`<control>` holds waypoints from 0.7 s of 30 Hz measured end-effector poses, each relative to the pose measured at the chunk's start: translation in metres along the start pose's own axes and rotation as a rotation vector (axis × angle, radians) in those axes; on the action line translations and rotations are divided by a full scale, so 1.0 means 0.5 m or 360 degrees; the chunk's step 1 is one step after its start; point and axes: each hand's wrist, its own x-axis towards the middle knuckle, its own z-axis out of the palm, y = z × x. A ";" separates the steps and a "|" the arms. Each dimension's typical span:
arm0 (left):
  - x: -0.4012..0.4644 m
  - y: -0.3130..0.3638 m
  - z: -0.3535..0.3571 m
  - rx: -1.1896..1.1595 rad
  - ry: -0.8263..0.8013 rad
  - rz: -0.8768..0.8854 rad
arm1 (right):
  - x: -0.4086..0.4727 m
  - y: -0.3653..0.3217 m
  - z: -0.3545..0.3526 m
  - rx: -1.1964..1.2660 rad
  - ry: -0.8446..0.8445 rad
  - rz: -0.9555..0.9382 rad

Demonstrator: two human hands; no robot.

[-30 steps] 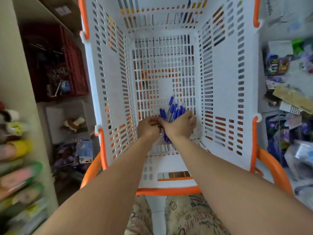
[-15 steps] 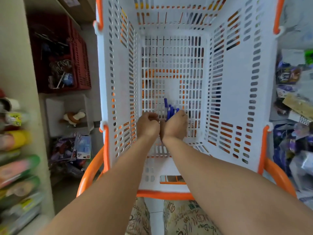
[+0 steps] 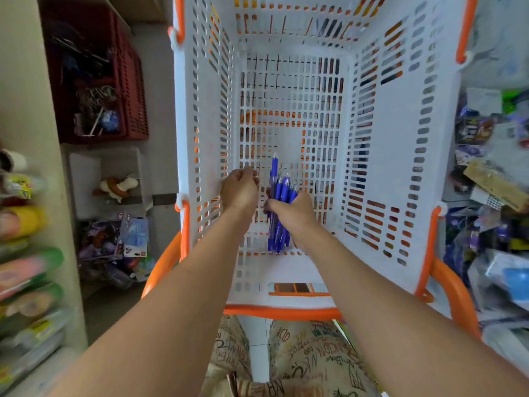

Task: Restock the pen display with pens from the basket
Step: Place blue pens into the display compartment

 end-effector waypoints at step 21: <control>-0.109 0.032 -0.003 0.0108 -0.0654 0.0036 | -0.084 0.019 -0.032 -0.0054 -0.0252 0.0115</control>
